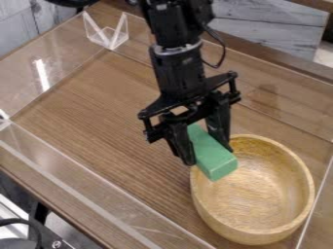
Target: Remove the green block from inside the brown bowl and put it on the table
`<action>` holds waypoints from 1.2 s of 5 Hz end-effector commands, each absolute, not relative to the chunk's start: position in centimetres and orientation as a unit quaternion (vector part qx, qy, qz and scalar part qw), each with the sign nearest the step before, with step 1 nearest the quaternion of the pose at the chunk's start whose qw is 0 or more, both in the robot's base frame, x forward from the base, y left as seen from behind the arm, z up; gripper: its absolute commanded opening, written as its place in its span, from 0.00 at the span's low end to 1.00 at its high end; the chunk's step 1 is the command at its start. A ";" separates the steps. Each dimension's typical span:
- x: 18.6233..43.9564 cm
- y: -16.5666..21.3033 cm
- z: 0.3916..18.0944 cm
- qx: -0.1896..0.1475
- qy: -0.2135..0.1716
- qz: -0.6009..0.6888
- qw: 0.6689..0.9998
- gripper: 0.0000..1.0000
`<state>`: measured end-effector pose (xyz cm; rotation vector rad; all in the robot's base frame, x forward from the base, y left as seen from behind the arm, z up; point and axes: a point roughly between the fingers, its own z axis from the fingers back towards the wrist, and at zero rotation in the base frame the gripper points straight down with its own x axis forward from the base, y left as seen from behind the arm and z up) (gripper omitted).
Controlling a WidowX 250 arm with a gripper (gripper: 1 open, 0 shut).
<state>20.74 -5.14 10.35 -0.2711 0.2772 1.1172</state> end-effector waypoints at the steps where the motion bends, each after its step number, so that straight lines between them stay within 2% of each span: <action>1: 21.4 -4.4 11.7 -0.148 0.108 0.526 0.830 0.00; 6: 20.8 -2.6 10.9 -0.150 0.135 0.513 0.834 0.00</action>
